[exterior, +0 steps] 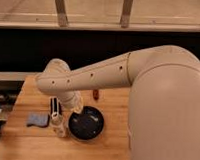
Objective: Knock the bottle over
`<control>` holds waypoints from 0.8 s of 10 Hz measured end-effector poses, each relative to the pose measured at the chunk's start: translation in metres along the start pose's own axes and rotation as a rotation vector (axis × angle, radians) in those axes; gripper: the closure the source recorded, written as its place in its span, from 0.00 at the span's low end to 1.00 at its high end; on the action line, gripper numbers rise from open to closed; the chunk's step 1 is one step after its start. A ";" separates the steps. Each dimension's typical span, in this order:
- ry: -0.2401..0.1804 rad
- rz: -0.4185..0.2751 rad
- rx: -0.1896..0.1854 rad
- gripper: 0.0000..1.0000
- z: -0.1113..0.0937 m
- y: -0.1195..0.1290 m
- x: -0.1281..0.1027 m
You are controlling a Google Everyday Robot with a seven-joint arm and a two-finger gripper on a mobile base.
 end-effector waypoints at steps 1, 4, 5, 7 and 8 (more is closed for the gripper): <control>0.008 -0.019 -0.022 1.00 0.002 0.015 -0.002; 0.037 -0.134 -0.124 1.00 0.006 0.058 -0.022; 0.049 -0.168 -0.150 1.00 0.006 0.066 -0.028; 0.059 -0.223 -0.198 1.00 0.007 0.080 -0.041; 0.056 -0.245 -0.216 1.00 0.007 0.087 -0.049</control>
